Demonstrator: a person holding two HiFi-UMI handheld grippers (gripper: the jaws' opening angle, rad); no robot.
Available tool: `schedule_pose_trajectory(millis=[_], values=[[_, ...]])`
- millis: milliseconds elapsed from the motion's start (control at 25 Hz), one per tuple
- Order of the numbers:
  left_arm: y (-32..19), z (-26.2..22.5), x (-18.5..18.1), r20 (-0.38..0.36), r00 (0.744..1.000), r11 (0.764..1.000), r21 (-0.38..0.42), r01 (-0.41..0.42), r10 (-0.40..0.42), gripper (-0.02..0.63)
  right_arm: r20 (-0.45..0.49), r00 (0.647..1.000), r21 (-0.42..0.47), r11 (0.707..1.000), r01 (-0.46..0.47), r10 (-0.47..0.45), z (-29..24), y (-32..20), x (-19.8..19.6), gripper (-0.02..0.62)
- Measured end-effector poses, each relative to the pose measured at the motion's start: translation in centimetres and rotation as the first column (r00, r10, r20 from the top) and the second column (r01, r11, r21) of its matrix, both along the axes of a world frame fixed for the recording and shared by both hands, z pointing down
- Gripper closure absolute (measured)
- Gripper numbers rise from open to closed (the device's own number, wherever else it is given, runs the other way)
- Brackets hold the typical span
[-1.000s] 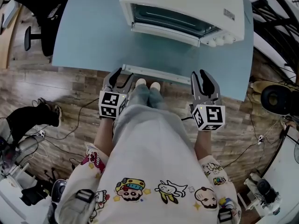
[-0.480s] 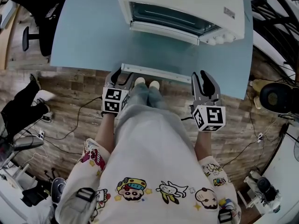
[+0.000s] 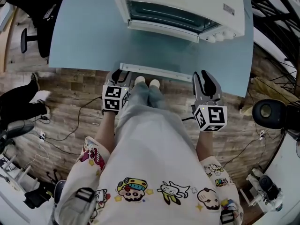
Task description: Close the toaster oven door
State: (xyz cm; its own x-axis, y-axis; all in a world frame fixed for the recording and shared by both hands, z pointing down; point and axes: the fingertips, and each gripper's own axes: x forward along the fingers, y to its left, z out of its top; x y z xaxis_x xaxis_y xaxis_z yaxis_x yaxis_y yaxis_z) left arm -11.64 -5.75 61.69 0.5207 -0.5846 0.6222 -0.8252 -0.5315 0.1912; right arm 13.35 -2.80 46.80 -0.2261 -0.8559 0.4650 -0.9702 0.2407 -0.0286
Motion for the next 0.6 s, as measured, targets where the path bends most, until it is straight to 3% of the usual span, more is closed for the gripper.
schedule_pose_trajectory(millis=[160, 600], values=[[0.16, 0.17, 0.26, -0.002, 1.000, 1.000, -0.006, 0.010, -0.010, 0.516, 0.005, 1.000, -0.003, 1.000, -0.011, 0.011, 0.22, 0.11, 0.31, 0.476], [0.24, -0.19, 0.41, 0.020, 0.999, 0.999, -0.005, 0.043, -0.043, 0.526, 0.016, 1.000, 0.008, 1.000, -0.022, 0.022, 0.05, 0.18, 0.87, 0.482]])
